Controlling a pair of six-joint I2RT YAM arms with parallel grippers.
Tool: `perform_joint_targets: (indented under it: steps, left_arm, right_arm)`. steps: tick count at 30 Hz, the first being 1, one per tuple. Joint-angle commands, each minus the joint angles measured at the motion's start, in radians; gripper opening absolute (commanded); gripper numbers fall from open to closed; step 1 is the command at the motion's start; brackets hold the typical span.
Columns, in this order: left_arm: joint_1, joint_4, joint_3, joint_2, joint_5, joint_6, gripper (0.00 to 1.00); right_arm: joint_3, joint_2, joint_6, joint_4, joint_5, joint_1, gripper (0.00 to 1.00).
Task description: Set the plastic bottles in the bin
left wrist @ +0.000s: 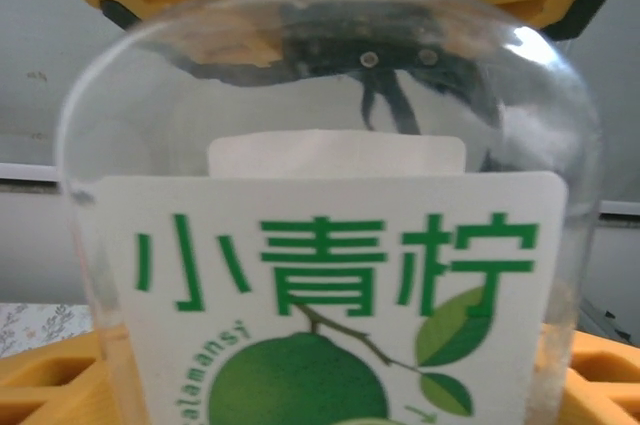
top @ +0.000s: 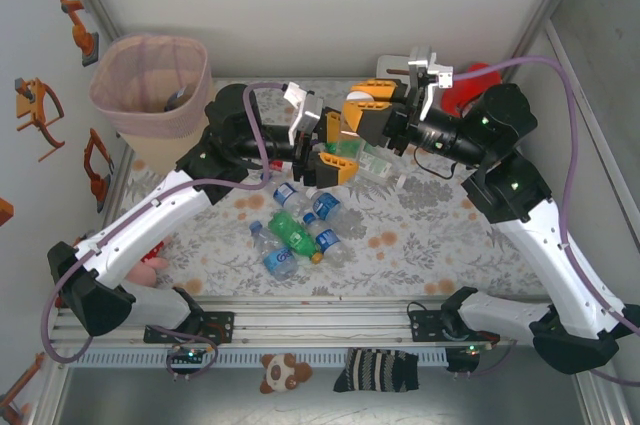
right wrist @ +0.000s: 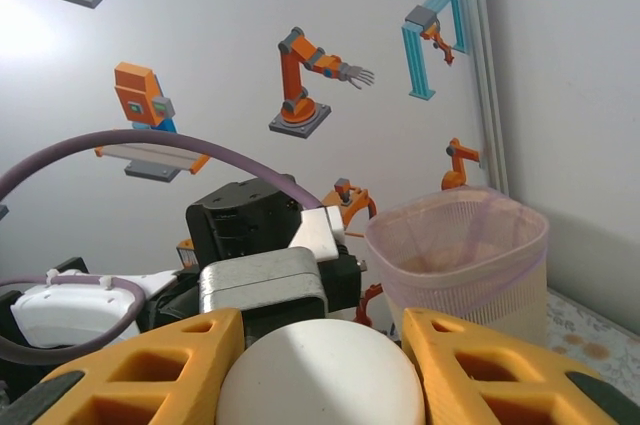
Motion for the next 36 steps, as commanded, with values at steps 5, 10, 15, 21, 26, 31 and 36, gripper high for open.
perform_joint_targets:
  steps: [5, 10, 15, 21, 26, 31, 36]
  left_arm:
    - [0.001, 0.017, 0.035, -0.024, -0.019, 0.015, 0.65]
    - [0.002, 0.007, 0.035, -0.025, -0.035, 0.021, 0.63]
    - [0.005, -0.03, 0.042, -0.027, -0.084, 0.046, 0.63]
    - [0.017, -0.078, 0.044, -0.044, -0.155, 0.076, 0.63]
    - [0.06, -0.165, 0.072, -0.05, -0.277, 0.074, 0.62]
    - [0.136, -0.205, 0.07, -0.079, -0.416, 0.024, 0.62]
    - [0.216, -0.311, 0.111, -0.093, -0.541, 0.003, 0.6]
  right_arm:
    - [-0.002, -0.026, -0.01, 0.005, 0.008, 0.0, 0.39]
    - [-0.003, -0.034, -0.024, -0.015, 0.029, 0.0, 0.52]
    - [0.0, -0.048, -0.037, -0.05, 0.073, 0.0, 0.75]
    - [-0.006, -0.091, -0.075, -0.114, 0.172, -0.001, 0.78]
    - [-0.049, -0.151, -0.085, -0.121, 0.264, 0.0, 0.78]
    - [-0.079, -0.182, -0.09, -0.152, 0.311, 0.0, 0.78]
    - [-0.077, -0.18, -0.091, -0.186, 0.327, -0.001, 0.78]
